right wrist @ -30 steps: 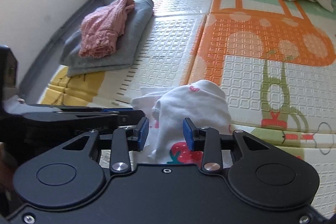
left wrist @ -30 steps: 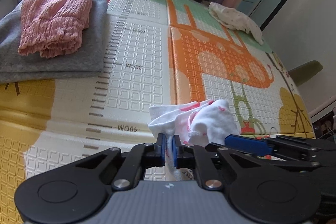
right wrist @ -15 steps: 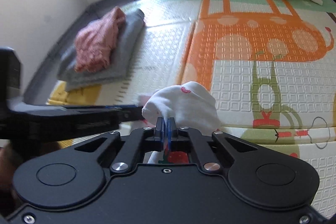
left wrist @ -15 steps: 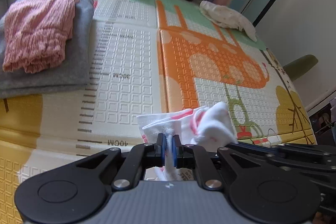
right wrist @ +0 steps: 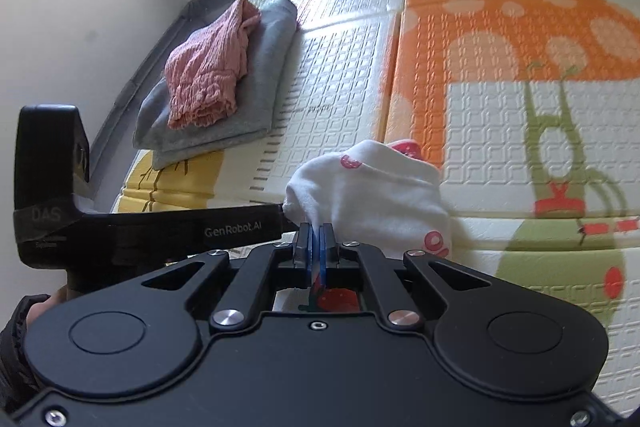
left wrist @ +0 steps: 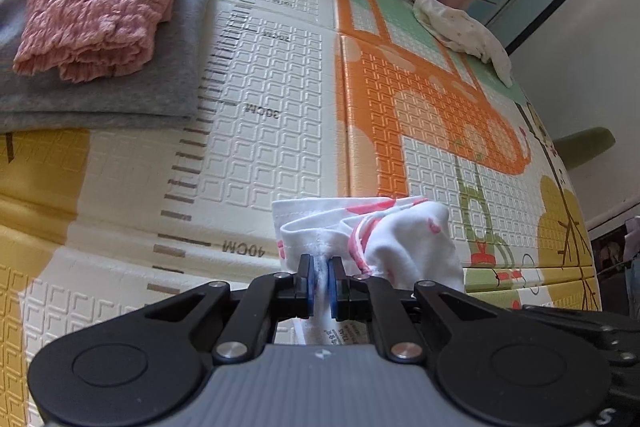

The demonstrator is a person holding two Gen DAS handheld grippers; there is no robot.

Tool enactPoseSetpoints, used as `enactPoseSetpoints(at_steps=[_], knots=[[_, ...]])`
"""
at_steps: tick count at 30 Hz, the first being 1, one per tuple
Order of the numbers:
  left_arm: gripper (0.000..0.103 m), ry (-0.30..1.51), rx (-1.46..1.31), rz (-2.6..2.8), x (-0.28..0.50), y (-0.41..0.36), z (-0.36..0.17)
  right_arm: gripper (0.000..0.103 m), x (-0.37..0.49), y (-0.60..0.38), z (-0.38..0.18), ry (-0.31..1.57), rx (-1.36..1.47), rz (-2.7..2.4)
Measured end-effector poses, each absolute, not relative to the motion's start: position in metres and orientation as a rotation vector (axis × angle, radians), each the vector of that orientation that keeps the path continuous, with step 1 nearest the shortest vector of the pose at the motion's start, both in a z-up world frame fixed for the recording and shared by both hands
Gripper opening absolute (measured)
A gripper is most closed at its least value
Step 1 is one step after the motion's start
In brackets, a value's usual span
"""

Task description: Fold clothes

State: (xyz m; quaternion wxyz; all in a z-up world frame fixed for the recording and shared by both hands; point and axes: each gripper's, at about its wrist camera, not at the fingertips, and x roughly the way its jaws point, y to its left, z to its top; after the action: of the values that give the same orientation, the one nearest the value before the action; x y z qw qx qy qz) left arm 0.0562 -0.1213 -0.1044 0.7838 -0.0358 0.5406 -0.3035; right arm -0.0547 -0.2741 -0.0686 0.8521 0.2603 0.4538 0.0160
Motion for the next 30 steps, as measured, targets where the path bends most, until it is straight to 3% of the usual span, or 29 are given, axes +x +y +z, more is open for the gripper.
enactPoseSetpoints(at_steps=[16, 23, 30], knots=[[0.012, 1.111, -0.047, -0.619, 0.054, -0.111, -0.087, 0.007, -0.045, -0.268, -0.086, 1.034, 0.563, 0.041], [0.014, 1.032, 0.002, -0.624, 0.05, -0.11, -0.063, 0.033, -0.05, -0.268, -0.065, 1.001, 0.548, 0.069], [0.015, 1.014, -0.011, -0.642, 0.05, -0.106, -0.048, 0.032, -0.069, -0.284, -0.035, 0.934, 0.56, 0.059]])
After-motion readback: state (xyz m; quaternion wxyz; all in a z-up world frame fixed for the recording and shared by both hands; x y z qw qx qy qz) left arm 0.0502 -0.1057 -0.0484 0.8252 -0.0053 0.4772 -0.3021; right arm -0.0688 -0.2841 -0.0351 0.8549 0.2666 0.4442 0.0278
